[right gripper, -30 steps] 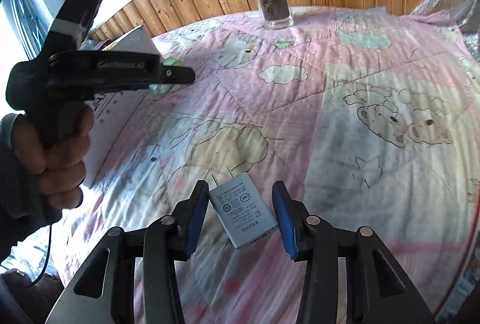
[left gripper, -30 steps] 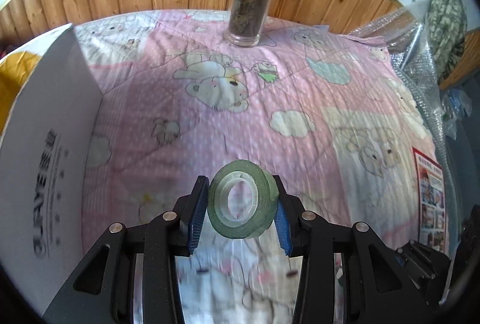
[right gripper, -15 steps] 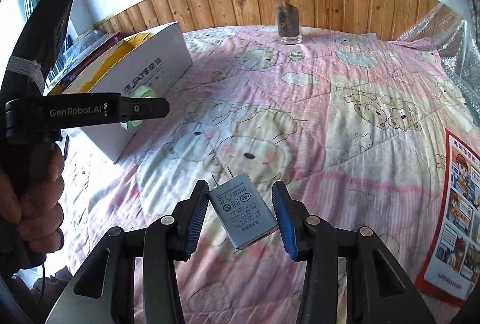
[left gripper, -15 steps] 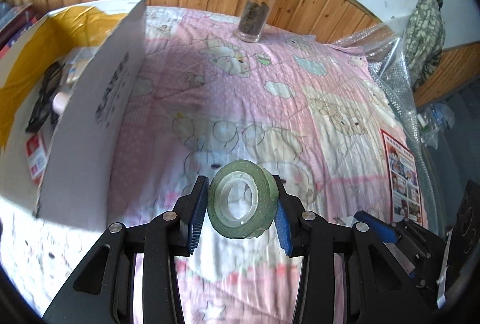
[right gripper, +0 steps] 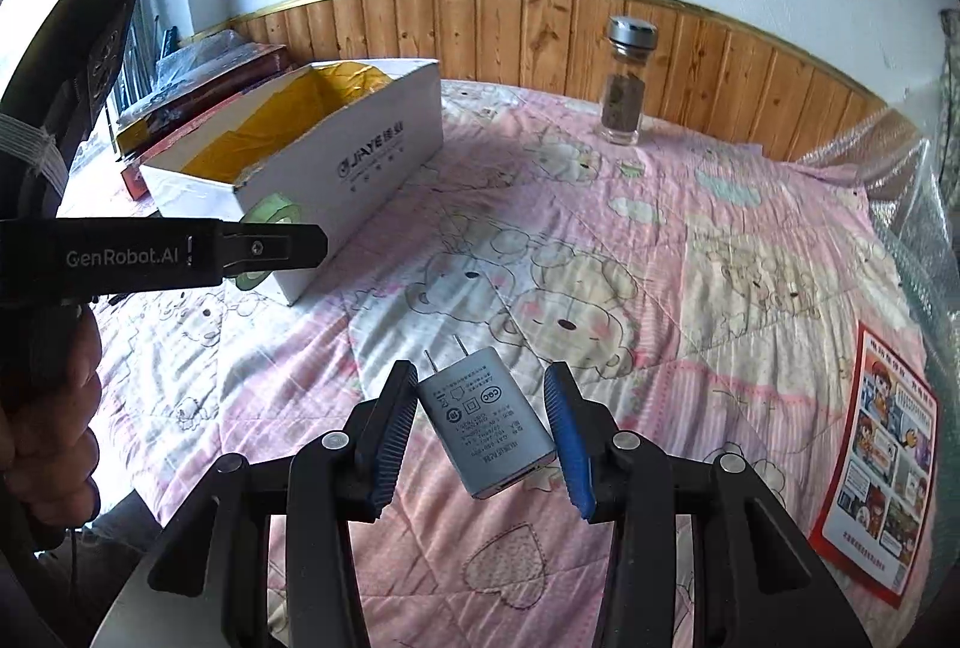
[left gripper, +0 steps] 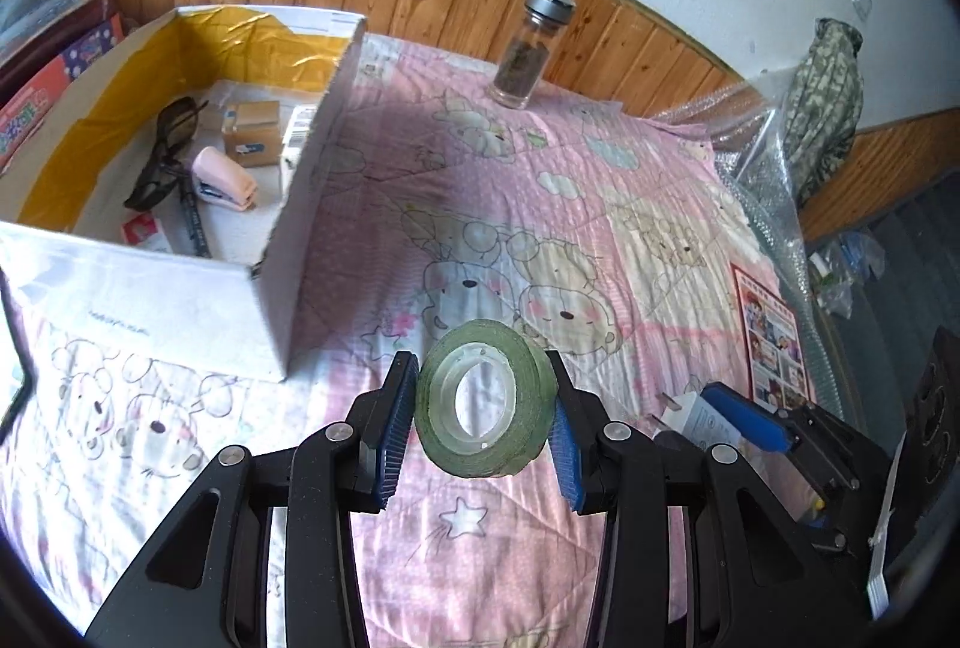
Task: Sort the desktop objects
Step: 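Carry the green tape roll and white charger with both tools over the cardboard box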
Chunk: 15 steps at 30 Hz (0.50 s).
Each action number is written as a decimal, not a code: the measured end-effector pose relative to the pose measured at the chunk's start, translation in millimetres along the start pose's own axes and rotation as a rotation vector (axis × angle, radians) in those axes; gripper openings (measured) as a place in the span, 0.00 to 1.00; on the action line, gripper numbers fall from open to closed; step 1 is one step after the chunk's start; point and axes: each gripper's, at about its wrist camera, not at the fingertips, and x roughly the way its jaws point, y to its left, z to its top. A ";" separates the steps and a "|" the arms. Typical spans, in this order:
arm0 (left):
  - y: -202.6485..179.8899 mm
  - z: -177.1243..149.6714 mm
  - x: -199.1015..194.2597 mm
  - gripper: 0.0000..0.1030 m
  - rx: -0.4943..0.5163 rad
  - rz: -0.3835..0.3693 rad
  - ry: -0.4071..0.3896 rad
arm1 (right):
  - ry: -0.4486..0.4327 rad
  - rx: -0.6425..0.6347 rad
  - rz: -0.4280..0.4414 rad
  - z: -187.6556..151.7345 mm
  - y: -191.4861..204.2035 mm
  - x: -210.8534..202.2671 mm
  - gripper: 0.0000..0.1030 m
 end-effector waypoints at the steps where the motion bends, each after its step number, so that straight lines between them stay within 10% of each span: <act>1: 2.6 -1.3 -3.1 0.41 -0.006 -0.001 -0.003 | -0.003 -0.011 -0.003 1.1 4.7 -1.7 0.44; 15: 39.4 -9.9 -39.6 0.41 -0.102 0.004 -0.055 | -0.028 -0.096 0.009 19.1 40.5 -12.8 0.44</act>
